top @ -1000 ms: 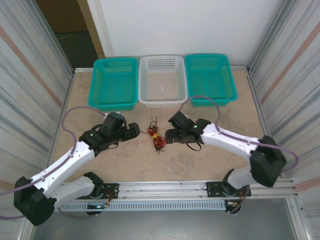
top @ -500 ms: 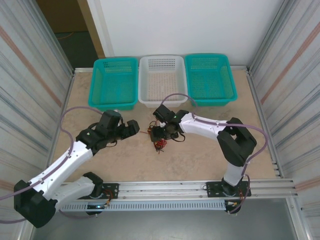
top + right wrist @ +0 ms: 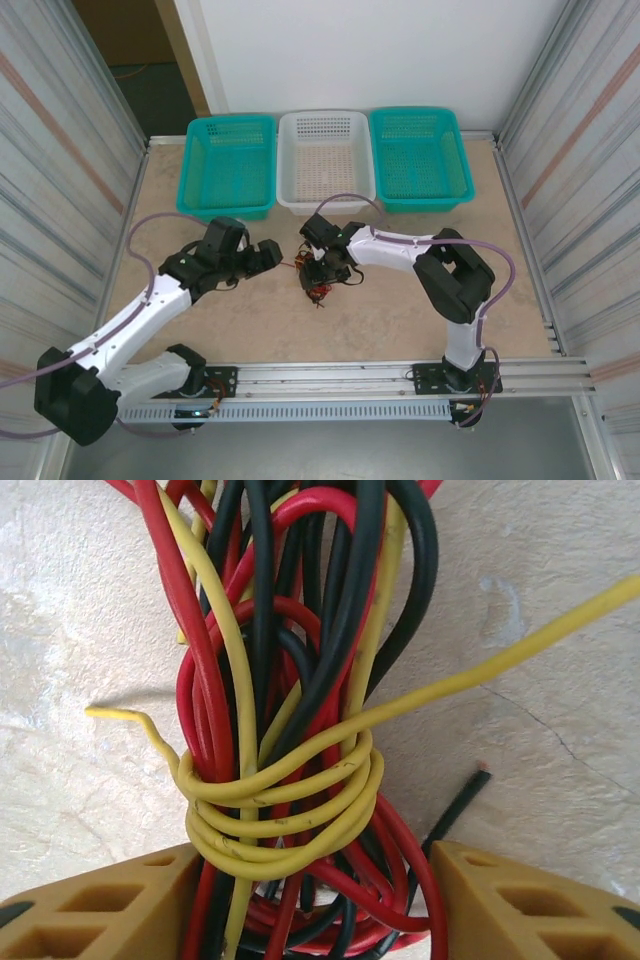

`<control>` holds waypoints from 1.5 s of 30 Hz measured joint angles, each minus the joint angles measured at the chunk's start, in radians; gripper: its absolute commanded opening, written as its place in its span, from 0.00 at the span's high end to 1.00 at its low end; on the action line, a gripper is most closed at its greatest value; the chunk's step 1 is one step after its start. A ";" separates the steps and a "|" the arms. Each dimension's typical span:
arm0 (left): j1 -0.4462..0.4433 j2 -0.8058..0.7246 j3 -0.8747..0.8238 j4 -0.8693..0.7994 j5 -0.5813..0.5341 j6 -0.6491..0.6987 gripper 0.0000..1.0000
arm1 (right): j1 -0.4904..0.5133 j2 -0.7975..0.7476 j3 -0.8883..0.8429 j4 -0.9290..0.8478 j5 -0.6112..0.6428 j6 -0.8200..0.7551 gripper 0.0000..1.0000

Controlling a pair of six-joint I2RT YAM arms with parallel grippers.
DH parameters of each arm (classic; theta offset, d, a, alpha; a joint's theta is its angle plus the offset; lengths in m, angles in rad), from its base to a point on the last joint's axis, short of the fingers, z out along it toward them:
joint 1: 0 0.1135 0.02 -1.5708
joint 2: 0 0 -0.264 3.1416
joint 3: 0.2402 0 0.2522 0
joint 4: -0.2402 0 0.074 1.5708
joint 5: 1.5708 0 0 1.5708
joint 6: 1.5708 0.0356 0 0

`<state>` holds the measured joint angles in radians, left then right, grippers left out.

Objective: Untangle the cables

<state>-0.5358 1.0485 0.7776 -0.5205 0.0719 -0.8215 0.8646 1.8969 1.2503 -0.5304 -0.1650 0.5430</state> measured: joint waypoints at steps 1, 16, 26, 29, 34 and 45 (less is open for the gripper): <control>0.000 0.009 0.000 0.003 0.006 0.000 0.11 | 0.000 0.000 0.000 0.000 -0.001 -0.002 0.57; 0.090 0.087 0.008 0.070 0.138 0.013 0.02 | -0.034 -0.090 -0.085 0.099 -0.087 -0.001 1.00; 0.188 0.076 0.029 0.192 0.407 0.006 0.01 | -0.176 -0.246 -0.149 0.256 -0.429 0.079 1.00; 0.188 0.089 0.030 0.245 0.477 -0.020 0.01 | -0.171 -0.274 -0.144 0.270 -0.500 0.085 1.00; 0.189 0.096 0.030 0.340 0.547 -0.091 0.01 | -0.169 -0.310 -0.142 0.285 -0.571 0.106 1.00; 0.190 0.107 -0.027 0.420 0.614 -0.191 0.09 | -0.149 -0.336 -0.141 0.304 -0.623 0.128 1.00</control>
<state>-0.3462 1.1553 0.7502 -0.1001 0.6857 -1.0126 0.7158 1.5608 1.1091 -0.2268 -0.7876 0.6708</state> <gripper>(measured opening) 0.933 0.103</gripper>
